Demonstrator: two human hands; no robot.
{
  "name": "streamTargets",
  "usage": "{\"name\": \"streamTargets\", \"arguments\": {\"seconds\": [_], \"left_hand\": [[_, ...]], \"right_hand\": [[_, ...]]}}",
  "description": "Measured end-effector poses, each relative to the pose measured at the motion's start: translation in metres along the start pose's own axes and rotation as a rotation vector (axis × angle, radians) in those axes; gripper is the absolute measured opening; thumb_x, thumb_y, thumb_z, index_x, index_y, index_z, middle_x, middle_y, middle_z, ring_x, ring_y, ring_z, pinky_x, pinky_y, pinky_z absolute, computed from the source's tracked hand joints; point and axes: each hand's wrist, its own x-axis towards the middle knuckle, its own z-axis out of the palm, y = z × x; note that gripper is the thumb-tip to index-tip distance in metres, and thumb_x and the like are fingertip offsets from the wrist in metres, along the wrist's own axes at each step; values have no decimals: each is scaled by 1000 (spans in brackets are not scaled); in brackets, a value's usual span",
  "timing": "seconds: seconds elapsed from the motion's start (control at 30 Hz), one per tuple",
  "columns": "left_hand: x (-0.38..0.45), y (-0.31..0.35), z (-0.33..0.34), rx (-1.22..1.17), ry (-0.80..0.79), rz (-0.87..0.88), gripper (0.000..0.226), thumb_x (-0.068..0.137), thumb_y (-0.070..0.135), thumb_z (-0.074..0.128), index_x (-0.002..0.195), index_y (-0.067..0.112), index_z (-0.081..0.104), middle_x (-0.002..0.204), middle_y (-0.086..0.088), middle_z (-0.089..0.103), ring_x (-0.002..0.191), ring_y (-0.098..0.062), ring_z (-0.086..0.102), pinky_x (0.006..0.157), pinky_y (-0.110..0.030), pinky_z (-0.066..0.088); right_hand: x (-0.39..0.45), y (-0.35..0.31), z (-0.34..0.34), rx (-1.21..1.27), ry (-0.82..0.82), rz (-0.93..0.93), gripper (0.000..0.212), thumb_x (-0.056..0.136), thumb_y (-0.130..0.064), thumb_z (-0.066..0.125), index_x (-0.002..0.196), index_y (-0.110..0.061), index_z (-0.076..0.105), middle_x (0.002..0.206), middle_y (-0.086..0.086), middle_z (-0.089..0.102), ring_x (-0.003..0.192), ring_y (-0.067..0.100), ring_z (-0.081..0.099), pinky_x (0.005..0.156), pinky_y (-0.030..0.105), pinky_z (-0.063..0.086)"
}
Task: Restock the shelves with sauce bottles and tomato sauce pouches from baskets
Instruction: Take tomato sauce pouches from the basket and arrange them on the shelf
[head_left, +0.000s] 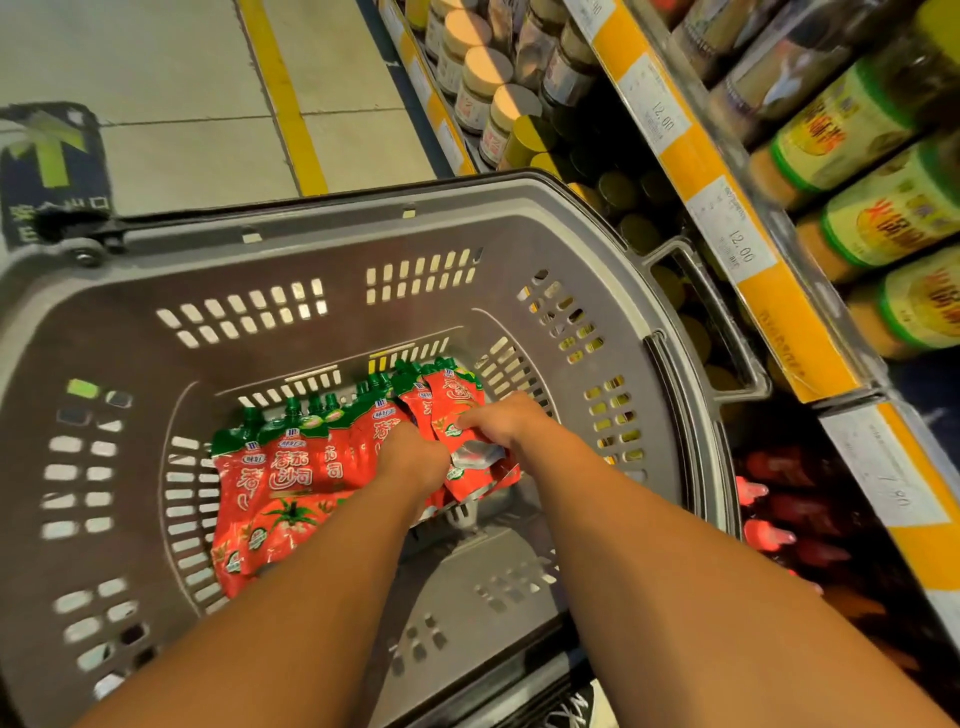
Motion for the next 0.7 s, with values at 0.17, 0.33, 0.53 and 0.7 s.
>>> {"name": "streamTargets", "arguments": {"seconds": [0.17,0.33,0.53,0.7], "left_hand": [[0,0,-3,-139,26,-37,11,90,-4,54,89,4,60,85,-13,62,70,-27,54,61,-32,42],[0,6,-14,-229,102,-130,29,93,-1,46,113,-12,64,84,-18,61,75,-34,57,64,-38,40],[-5,-1,-37,-299,82,-152,23,103,14,44,95,2,62,105,-19,61,80,-29,56,83,-45,51],[-26,12,-47,-240,66,-130,51,95,46,70,107,-1,53,108,-9,64,102,-30,61,97,-42,49]], "right_hand": [[0,-4,6,79,-9,-16,68,67,-27,91,117,6,60,97,15,66,75,27,66,53,32,51],[-8,-9,0,157,-3,-1,24,74,-14,81,81,-2,61,71,13,57,52,24,52,46,24,39],[-33,-19,-14,225,-44,-9,43,53,-24,77,87,1,69,75,27,67,63,30,58,57,37,38],[-72,-25,-30,246,-100,-1,33,62,-24,77,86,-5,64,79,21,58,78,30,48,55,31,30]]}}
